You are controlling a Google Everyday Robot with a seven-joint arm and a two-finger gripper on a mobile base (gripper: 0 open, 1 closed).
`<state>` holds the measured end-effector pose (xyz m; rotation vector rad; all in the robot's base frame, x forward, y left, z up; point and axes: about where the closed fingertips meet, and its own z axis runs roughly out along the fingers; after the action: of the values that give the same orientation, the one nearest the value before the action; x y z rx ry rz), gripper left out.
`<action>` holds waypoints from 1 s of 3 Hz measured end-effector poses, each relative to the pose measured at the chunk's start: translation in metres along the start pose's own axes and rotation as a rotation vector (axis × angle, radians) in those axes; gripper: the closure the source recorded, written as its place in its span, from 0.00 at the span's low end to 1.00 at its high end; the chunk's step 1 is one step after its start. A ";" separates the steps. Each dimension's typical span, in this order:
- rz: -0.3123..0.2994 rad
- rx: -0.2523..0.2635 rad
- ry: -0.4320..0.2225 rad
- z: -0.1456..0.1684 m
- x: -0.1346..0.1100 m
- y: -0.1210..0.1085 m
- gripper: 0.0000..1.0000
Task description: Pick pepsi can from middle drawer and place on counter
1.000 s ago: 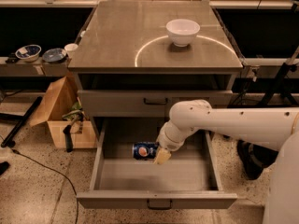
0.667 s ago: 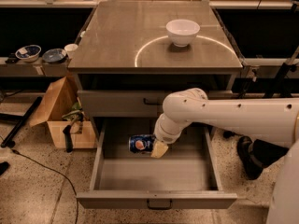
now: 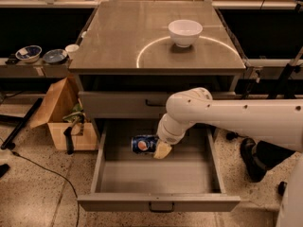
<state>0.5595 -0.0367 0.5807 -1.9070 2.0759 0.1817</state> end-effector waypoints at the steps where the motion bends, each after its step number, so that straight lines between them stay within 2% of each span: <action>1: -0.015 0.035 0.020 -0.022 0.001 -0.001 1.00; 2: -0.038 0.086 0.063 -0.057 0.005 -0.005 1.00; 3: -0.046 0.109 0.088 -0.075 0.006 -0.008 1.00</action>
Offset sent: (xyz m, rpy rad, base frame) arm -0.0037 -0.0342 0.0809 -0.1064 -0.1342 0.0025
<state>0.5563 -0.0663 0.6505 -1.9264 2.0502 -0.0262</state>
